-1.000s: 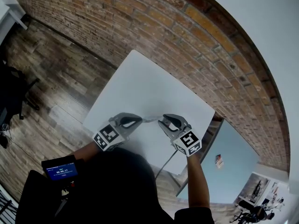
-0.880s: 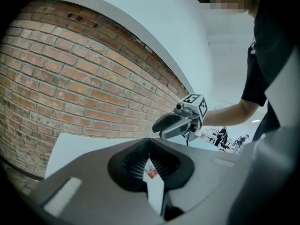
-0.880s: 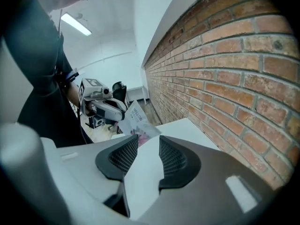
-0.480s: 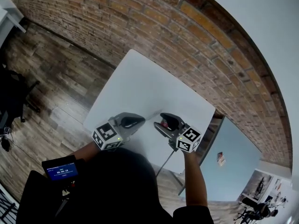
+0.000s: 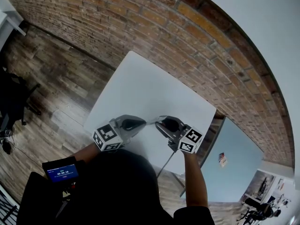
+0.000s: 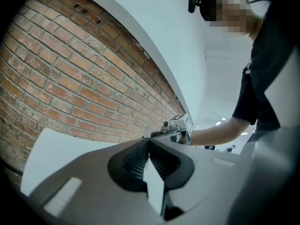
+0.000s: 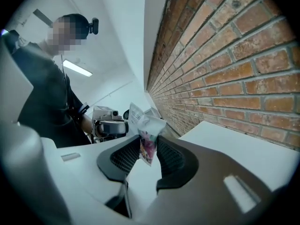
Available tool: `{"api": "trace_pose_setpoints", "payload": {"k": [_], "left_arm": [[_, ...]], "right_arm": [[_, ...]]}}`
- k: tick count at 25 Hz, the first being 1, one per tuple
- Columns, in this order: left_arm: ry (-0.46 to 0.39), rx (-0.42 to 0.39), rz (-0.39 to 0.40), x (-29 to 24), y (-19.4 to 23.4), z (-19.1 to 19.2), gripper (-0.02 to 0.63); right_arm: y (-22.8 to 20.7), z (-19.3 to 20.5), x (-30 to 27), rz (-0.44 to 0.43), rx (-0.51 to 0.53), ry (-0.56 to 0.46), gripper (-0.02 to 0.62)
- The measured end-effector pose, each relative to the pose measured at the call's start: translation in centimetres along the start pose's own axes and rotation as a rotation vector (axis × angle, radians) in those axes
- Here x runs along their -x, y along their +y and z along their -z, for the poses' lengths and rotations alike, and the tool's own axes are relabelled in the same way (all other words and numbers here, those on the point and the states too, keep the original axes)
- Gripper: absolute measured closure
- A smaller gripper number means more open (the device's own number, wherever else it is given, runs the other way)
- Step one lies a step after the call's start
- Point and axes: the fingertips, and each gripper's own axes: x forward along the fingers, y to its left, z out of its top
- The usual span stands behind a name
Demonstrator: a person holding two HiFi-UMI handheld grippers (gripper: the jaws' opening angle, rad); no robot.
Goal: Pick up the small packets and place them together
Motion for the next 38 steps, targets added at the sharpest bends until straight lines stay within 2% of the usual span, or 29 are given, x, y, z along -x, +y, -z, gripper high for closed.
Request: {"api": "trace_pose_setpoints", "payload": {"k": [5, 8, 11, 14, 15, 16, 17, 21, 24, 29, 32, 34, 38], "left_arm": [[0.05, -0.058, -0.081, -0.1, 1.4, 1.0, 0.599], [0.084, -0.073, -0.066, -0.3, 1.3, 1.6, 0.502], [0.091, -0.066, -0.05, -0.5, 1.1, 1.7, 0.472], [0.09, -0.07, -0.038, -0.7, 0.9, 1.8, 0.475], [0.094, -0.073, -0.037, -0.8, 0.8, 1.9, 0.494], [0.101, -0.074, -0.038, -0.8, 0.8, 2.0, 0.552], [0.108, -0.074, -0.041, -0.8, 0.7, 2.1, 0.577], [0.143, -0.068, -0.054, -0.8, 0.8, 2.9, 0.601], [0.126, -0.055, -0.055, -0.7, 0.7, 2.8, 0.603], [0.025, 0.025, -0.05, -0.2, 0.8, 0.8, 0.604], [0.015, 0.039, -0.02, -0.1, 0.6, 0.5, 0.604], [0.01, 0.041, 0.004, -0.2, 0.1, 0.4, 0.604], [0.004, 0.055, 0.06, -0.7, -1.0, 0.2, 0.604]], "right_arm": [[0.7, 0.3, 0.8, -0.02, 0.033, 0.015, 0.545], [1.4, 0.3, 0.9, -0.041, 0.069, 0.046, 0.548], [1.5, 0.1, 0.9, -0.052, 0.089, 0.07, 0.559], [1.8, 0.1, 0.9, -0.064, 0.094, 0.09, 0.563], [2.0, 0.2, 0.8, -0.071, 0.093, 0.096, 0.563], [2.2, 0.4, 0.7, -0.076, 0.092, 0.101, 0.563], [2.3, 0.5, 0.6, -0.079, 0.092, 0.106, 0.563], [2.4, 1.0, 0.5, -0.073, 0.09, 0.109, 0.563], [2.0, 1.0, 0.5, -0.05, 0.068, 0.084, 0.551], [0.4, 0.7, 1.9, 0.017, 0.014, 0.027, 0.497], [0.8, 1.2, 1.8, 0.006, 0.0, 0.015, 0.495], [1.4, 1.6, 1.4, -0.011, 0.003, 0.017, 0.455], [1.8, 1.8, 1.0, -0.022, -0.008, -0.005, 0.437]]}}
